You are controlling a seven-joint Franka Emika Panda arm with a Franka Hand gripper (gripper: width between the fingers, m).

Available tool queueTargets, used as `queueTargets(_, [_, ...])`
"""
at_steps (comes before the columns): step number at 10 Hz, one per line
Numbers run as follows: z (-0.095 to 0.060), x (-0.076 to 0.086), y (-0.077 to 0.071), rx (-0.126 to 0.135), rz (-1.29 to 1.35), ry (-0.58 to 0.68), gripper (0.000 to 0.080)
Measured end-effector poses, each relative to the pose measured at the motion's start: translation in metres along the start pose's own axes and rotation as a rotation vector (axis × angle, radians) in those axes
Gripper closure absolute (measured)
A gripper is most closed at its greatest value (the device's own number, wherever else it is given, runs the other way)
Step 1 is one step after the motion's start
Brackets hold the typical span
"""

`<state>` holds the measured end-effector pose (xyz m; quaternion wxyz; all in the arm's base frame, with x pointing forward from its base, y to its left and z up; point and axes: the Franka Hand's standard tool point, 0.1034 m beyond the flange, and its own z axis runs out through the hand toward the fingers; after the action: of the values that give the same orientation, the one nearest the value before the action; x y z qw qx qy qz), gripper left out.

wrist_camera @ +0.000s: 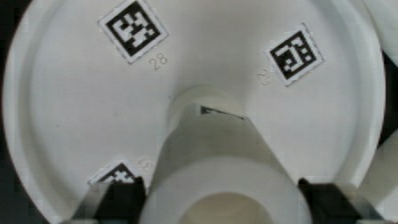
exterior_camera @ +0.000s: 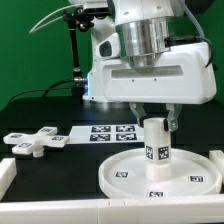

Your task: Assemble round table

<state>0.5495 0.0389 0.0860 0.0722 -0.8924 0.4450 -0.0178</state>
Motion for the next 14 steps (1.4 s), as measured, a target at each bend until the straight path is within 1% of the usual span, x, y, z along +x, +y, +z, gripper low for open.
queueTargets(4, [-0.0004,0.0004,-0.0006,0.013,0.225,-0.012,0.0392])
queueTargets(5, [-0.0004,0.0004,-0.0007,0.014,0.241,-0.013,0.0392])
queueTargets(6, [-0.0002,0.0009,-0.0004,0.024,0.357,-0.024,0.0392])
queueTargets(7, [0.0002,0.0031,0.0006,0.042,0.534,-0.043,0.0392])
queueTargets(8, [0.0004,0.0035,0.0004,0.053,0.659,-0.057,0.0392])
queueTargets(10, [0.0016,0.0031,-0.0006,0.069,0.9,-0.085,0.0392])
queueTargets(11, [0.0024,0.0031,-0.0003,0.073,0.979,-0.099,0.0392])
queueTargets(13, [0.0026,0.002,-0.001,0.077,1.076,-0.114,0.0392])
queueTargets(14, [0.0026,0.002,-0.001,0.079,1.041,-0.112,0.0392])
